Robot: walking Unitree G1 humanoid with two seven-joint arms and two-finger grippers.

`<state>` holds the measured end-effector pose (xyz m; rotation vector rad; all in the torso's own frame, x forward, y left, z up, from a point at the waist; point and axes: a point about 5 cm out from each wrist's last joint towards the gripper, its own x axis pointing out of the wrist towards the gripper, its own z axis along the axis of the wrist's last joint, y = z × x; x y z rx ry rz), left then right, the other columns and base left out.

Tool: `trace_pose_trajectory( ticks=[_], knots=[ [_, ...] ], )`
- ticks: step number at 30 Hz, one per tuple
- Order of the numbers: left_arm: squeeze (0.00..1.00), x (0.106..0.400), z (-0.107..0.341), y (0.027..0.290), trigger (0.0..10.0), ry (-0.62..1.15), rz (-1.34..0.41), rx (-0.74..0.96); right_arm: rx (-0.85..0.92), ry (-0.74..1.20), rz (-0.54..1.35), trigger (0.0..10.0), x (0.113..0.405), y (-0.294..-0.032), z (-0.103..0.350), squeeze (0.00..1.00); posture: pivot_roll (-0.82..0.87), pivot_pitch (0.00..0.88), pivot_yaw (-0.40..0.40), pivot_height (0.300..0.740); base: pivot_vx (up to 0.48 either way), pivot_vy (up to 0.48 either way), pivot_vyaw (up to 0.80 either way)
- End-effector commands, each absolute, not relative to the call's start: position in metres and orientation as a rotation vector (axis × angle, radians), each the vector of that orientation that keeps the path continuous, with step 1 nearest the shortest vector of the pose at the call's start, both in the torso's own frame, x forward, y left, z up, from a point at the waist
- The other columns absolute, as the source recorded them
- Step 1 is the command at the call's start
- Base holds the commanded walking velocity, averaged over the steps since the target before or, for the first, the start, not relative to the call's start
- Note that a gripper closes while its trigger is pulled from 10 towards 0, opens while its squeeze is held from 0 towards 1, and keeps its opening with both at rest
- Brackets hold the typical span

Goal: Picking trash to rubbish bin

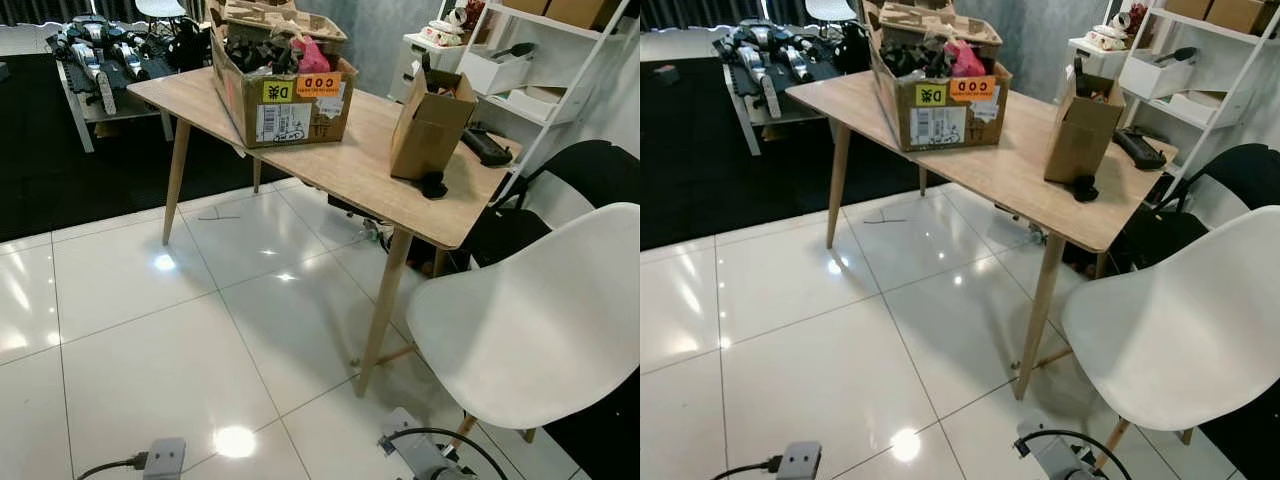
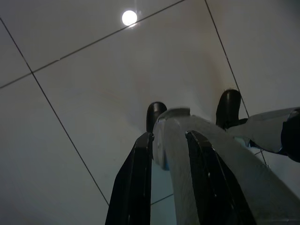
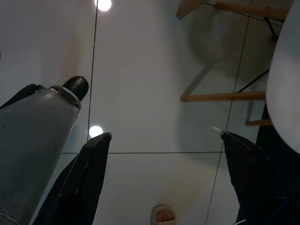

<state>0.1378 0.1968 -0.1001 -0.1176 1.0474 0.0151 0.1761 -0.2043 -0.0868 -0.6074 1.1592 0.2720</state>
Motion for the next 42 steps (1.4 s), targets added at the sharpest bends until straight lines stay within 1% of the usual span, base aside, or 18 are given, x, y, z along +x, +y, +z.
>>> trace_pose_trajectory(
  ticks=[1, 8, 14, 29, 36, 40, 42],
  knots=[
    [0.00, 0.132, -0.103, 0.190, 10.0, 1.061, 0.013, -0.134, -0.615, 1.162, 0.280, 10.0, 0.173, -0.206, -0.088, 0.00, 0.16, 0.024, -0.095, 0.740, 0.000, 0.000, 0.00],
    [0.00, 0.131, -0.103, 0.192, 10.0, 1.060, 0.022, -0.131, -0.624, 1.161, 0.305, 10.0, 0.170, -0.202, -0.090, 0.00, 0.19, 0.035, -0.099, 0.740, 0.000, 0.000, 0.00],
    [0.00, 0.128, -0.104, 0.194, 10.0, 1.063, 0.029, -0.129, -0.538, 1.165, 0.319, 10.0, 0.166, -0.197, -0.092, 0.00, 0.20, 0.046, -0.097, 0.740, 0.000, 0.000, 0.00],
    [0.00, 0.111, -0.108, 0.200, 10.0, 1.093, 0.039, -0.120, -0.512, 1.161, 0.367, 10.0, 0.161, -0.185, -0.095, 0.00, 0.23, 0.065, -0.080, 0.740, 0.000, 0.000, 0.76],
    [0.00, 0.113, -0.107, 0.201, 10.0, 1.087, 0.045, -0.120, -0.514, 1.153, 0.374, 10.0, 0.166, -0.183, -0.094, 0.00, 0.25, 0.057, -0.082, 0.740, 0.000, 0.000, 0.76],
    [0.00, 0.118, -0.106, 0.201, 10.0, 1.077, 0.051, -0.128, -0.518, 1.132, 0.383, 10.0, 0.176, -0.181, -0.089, 0.00, 0.25, 0.038, -0.092, 0.740, 0.000, 0.000, 0.76],
    [0.00, 0.118, -0.106, 0.201, 10.0, 1.077, 0.051, -0.128, -0.518, 1.132, 0.383, 10.0, 0.176, -0.181, -0.089, 0.00, 0.25, 0.038, -0.092, 0.740, 0.000, 0.000, 0.77]
  ],
)
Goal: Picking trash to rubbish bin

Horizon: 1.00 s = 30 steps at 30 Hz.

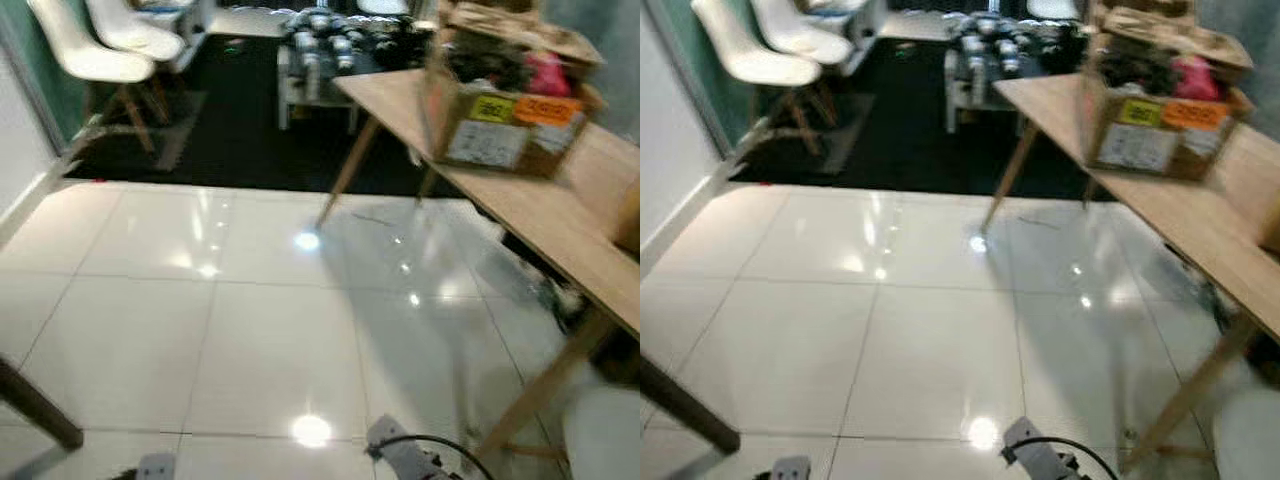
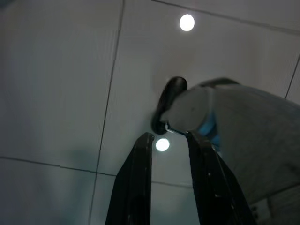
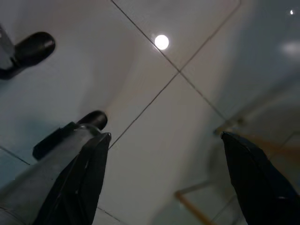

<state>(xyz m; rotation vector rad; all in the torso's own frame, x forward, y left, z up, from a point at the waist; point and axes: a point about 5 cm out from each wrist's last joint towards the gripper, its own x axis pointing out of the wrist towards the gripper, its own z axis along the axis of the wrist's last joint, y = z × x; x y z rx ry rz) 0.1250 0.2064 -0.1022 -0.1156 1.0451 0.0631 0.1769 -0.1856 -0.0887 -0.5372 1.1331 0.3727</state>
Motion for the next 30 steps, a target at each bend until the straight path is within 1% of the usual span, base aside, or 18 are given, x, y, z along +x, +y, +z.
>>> trace_pose_trajectory(
  ticks=[1, 8, 19, 30],
  knots=[
    [0.00, 0.118, -0.106, 0.201, 10.0, 1.077, 0.051, -0.128, -0.518, 1.132, 0.383, 10.0, 0.176, -0.181, -0.089, 0.00, 0.25, 0.038, -0.092, 0.740, 0.000, 0.000, 0.77],
    [0.00, 0.123, -0.105, 0.196, 10.0, 1.065, 0.040, -0.146, -0.522, 1.111, 0.389, 10.0, 0.186, -0.181, -0.085, 0.00, 0.24, 0.032, -0.101, 0.740, 0.000, 0.000, 0.76],
    [0.00, 0.119, -0.107, 0.191, 10.0, 1.083, 0.024, -0.154, -0.526, 1.123, 0.382, 10.0, 0.185, -0.190, -0.084, 0.00, 0.23, 0.031, -0.114, 0.740, 0.000, 0.000, 0.76],
    [0.00, 0.118, -0.107, 0.190, 10.0, 1.094, 0.017, -0.155, -0.528, 1.113, 0.388, 10.0, 0.189, -0.188, -0.082, 0.00, 0.23, 0.031, -0.115, 0.740, 0.000, 0.000, 0.76]
  ],
)
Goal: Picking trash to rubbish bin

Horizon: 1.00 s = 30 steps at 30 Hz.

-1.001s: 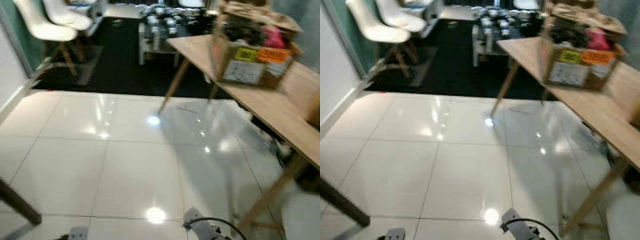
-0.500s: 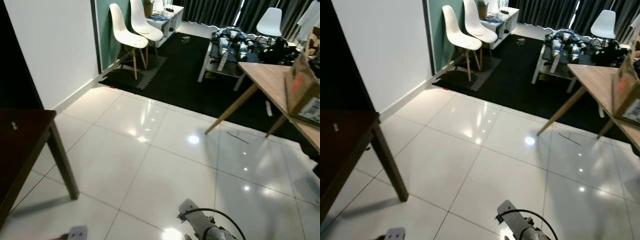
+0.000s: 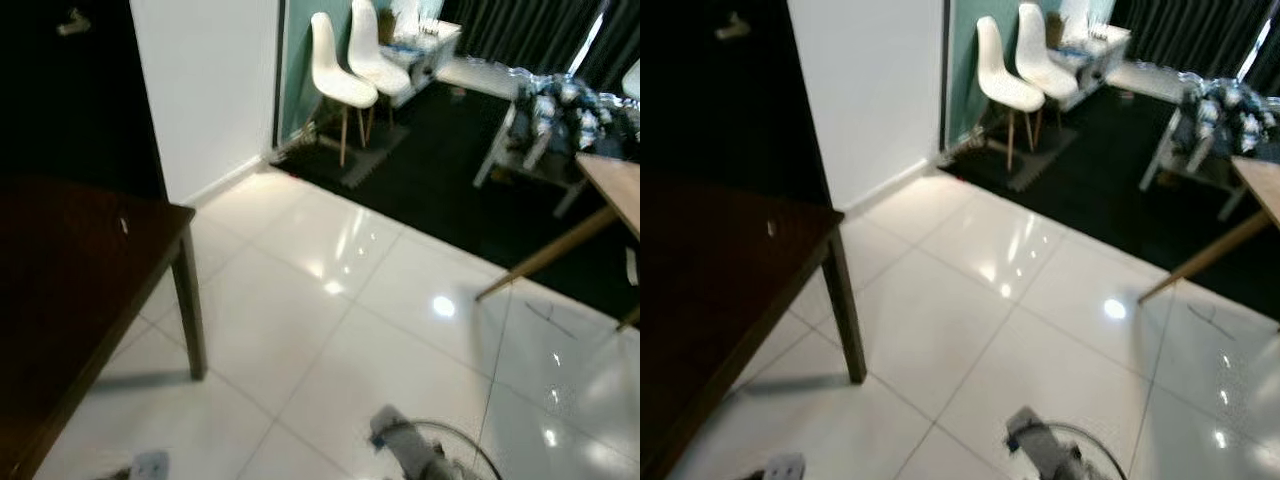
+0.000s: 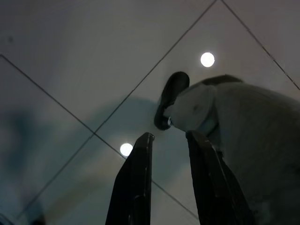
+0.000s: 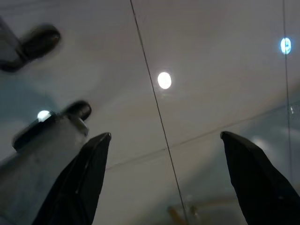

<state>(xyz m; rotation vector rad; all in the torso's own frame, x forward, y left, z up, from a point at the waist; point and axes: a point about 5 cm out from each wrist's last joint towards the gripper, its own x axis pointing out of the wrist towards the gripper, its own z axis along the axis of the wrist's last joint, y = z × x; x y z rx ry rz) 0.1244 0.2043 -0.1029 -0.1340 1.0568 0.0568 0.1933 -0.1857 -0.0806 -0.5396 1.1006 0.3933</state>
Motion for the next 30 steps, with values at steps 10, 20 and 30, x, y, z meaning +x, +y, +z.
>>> trace_pose_trajectory(
  ticks=[10, 20, 30],
  knots=[
    [0.00, 0.118, -0.107, 0.192, 10.0, 1.096, 0.013, -0.143, -0.526, 1.114, 0.389, 10.0, 0.188, -0.186, -0.083, 0.00, 0.23, 0.032, -0.108, 0.740, 0.000, 0.000, 0.76],
    [0.00, 0.120, -0.106, 0.194, 10.0, 1.096, -0.002, -0.135, -0.547, 1.127, 0.350, 10.0, 0.186, -0.190, -0.084, 0.00, 0.22, 0.033, -0.105, 0.740, 0.000, 0.000, 0.25],
    [0.00, 0.151, -0.096, 0.187, 10.0, 1.018, -0.210, 0.113, -0.078, 1.161, -0.103, 10.0, 0.182, -0.204, -0.085, 0.00, 0.21, 0.038, -0.104, 0.740, 0.000, 0.000, 0.00]
  ],
)
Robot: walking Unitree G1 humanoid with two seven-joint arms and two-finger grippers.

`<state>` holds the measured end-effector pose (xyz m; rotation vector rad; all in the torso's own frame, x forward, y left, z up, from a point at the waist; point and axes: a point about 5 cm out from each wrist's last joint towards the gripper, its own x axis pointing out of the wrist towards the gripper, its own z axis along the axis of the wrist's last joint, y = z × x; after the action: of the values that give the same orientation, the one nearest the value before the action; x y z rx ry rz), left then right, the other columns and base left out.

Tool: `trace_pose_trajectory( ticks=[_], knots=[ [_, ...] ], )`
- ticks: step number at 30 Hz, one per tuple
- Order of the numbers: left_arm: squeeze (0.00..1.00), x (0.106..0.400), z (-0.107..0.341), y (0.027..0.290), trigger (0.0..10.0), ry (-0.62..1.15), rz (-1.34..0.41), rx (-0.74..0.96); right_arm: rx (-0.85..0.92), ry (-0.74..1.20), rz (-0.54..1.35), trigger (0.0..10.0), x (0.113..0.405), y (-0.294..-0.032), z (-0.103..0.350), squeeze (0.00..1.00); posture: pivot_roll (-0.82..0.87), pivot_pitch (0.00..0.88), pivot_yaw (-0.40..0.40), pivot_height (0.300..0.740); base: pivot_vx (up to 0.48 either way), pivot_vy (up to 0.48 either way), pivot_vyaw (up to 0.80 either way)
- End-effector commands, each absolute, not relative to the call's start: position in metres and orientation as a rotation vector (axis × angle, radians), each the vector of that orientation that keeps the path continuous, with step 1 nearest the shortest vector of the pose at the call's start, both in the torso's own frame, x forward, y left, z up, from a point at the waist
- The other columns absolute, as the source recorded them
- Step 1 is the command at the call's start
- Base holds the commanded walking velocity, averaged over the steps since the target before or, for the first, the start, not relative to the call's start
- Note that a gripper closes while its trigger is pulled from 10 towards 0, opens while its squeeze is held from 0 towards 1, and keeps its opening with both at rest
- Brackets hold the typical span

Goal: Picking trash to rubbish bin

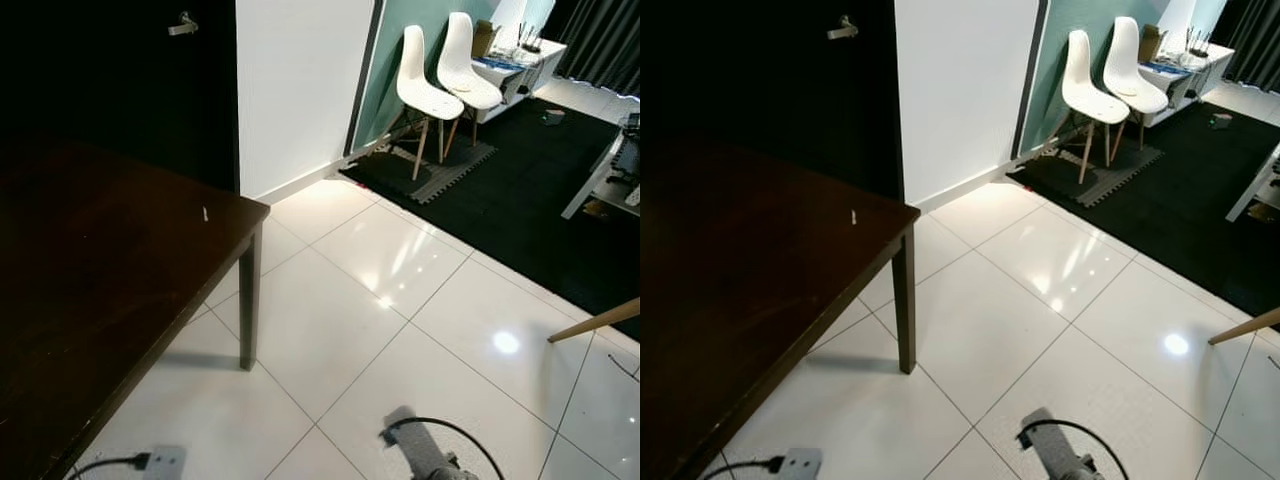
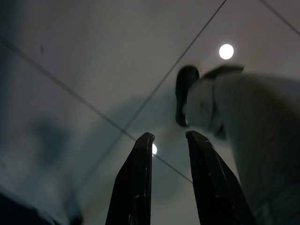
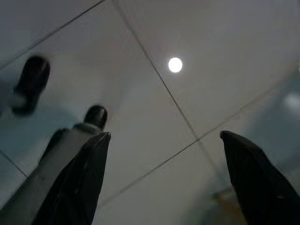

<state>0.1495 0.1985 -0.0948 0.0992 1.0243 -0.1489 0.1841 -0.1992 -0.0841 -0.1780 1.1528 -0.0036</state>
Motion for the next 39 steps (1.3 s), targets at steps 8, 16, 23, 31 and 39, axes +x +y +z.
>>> trace_pose_trajectory(
  ticks=[8, 16, 23, 31, 39],
  knots=[
    [0.00, 0.175, -0.085, 0.141, 10.0, 0.905, -0.340, -0.159, -0.099, 1.192, -0.023, 10.0, 0.171, -0.201, -0.090, 0.00, 0.17, 0.048, -0.104, 0.740, 0.000, 0.000, 0.00],
    [0.00, 0.169, -0.088, 0.134, 10.0, 0.943, -0.364, -0.173, -0.089, 1.191, -0.025, 10.0, 0.168, -0.198, -0.092, 0.00, 0.12, 0.054, -0.072, 0.740, 0.000, 0.000, 0.00],
    [0.00, 0.170, -0.087, 0.135, 10.0, 0.964, -0.445, -0.149, -0.038, 1.150, -0.089, 10.0, 0.167, -0.201, -0.091, 0.00, -0.03, 0.058, 0.023, 0.740, 0.000, 0.000, 0.00],
    [0.00, 0.185, -0.080, 0.133, 10.0, 0.964, -0.531, -0.073, 0.051, 1.088, -0.160, 10.0, 0.172, -0.201, -0.089, 0.00, -0.15, 0.032, 0.088, 0.740, 0.000, 0.000, 0.00],
    [0.00, 0.211, -0.068, 0.130, 10.0, 0.896, -0.467, -0.105, 0.028, 1.110, -0.113, 10.0, 0.164, -0.197, -0.093, 0.00, -0.17, 0.018, 0.063, 0.740, 0.000, 0.000, 0.00]
  ],
)
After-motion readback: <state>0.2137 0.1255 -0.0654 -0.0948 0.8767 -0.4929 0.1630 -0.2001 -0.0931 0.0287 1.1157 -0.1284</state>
